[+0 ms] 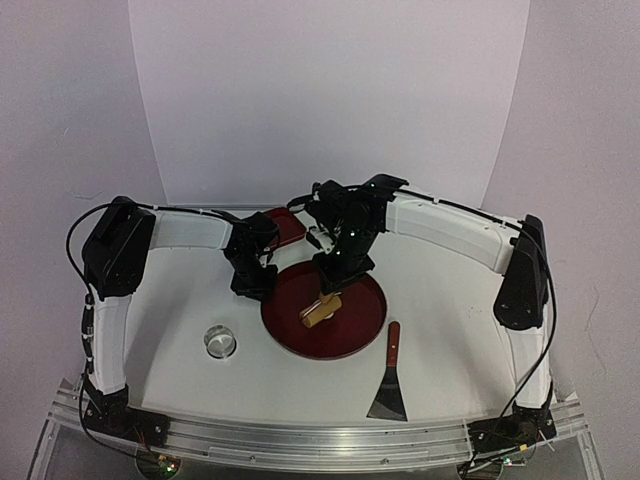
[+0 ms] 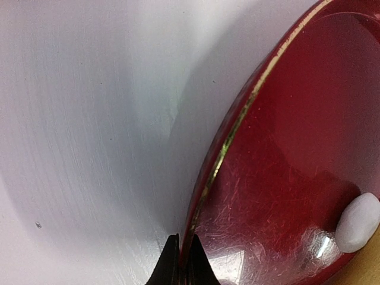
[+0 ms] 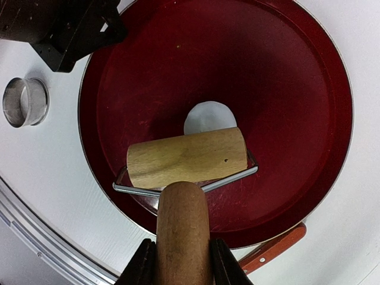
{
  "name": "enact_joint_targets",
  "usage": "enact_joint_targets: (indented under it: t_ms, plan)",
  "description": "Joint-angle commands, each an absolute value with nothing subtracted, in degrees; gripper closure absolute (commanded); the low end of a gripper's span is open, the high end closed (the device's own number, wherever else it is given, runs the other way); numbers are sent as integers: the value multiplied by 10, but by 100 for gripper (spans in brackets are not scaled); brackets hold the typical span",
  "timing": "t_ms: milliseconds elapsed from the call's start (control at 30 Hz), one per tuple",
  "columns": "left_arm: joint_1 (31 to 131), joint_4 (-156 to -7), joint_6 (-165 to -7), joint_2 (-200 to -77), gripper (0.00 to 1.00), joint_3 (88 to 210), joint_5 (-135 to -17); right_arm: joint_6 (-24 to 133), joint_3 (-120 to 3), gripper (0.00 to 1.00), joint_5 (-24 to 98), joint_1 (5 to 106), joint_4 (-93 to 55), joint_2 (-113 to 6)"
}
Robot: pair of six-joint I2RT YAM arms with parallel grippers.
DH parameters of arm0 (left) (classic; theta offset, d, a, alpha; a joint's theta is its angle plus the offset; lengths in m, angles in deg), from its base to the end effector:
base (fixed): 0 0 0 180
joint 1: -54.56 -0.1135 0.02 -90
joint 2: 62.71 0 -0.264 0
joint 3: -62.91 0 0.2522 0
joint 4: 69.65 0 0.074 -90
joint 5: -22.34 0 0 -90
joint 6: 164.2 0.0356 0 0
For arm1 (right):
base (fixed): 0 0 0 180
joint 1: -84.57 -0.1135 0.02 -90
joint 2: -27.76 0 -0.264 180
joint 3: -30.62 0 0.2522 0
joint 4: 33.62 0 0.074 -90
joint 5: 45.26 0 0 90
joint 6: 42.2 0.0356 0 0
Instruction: Roll out the dumpling wrappers from the dough
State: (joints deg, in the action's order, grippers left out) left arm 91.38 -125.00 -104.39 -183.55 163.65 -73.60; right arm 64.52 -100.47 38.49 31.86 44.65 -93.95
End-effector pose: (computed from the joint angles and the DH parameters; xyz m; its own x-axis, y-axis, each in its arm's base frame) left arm 0.3337 -0.2545 0.1476 -0.9800 0.1088 -0.1668 0.1436 0.9665 -0.2129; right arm 0.2677 0.3580 0.2771 -0.7757 -0.5465 -0.3157 -0.6176 0.7604 0.2009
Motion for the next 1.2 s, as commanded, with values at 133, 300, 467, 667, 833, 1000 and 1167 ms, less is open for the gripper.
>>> enact_joint_targets:
  t_ms: [133, 300, 467, 667, 833, 1000, 1167]
  plan:
    - [914, -1292, -1049, -1857, 100, 1650, -699, 639, -1102, 100, 409, 319, 439, -946]
    - [914, -1293, -1048, -1862, 100, 1654, -700, 637, -1092, 100, 414, 320, 450, -961]
    - [914, -1297, -1050, -1866, 100, 1657, -700, 631, -1053, 100, 422, 320, 449, -965]
    - [914, -1296, -1049, -1866, 100, 1656, -699, 628, -1029, 100, 425, 322, 449, -982]
    - [914, -1296, -1042, -1867, 100, 1656, -697, 624, -1006, 100, 420, 334, 447, -989]
    - [914, -1302, -1043, -1869, 100, 1655, -693, 624, -976, 100, 419, 341, 448, -974]
    - [914, -1304, -1046, -1869, 100, 1655, -688, 625, -925, 100, 417, 348, 449, -947]
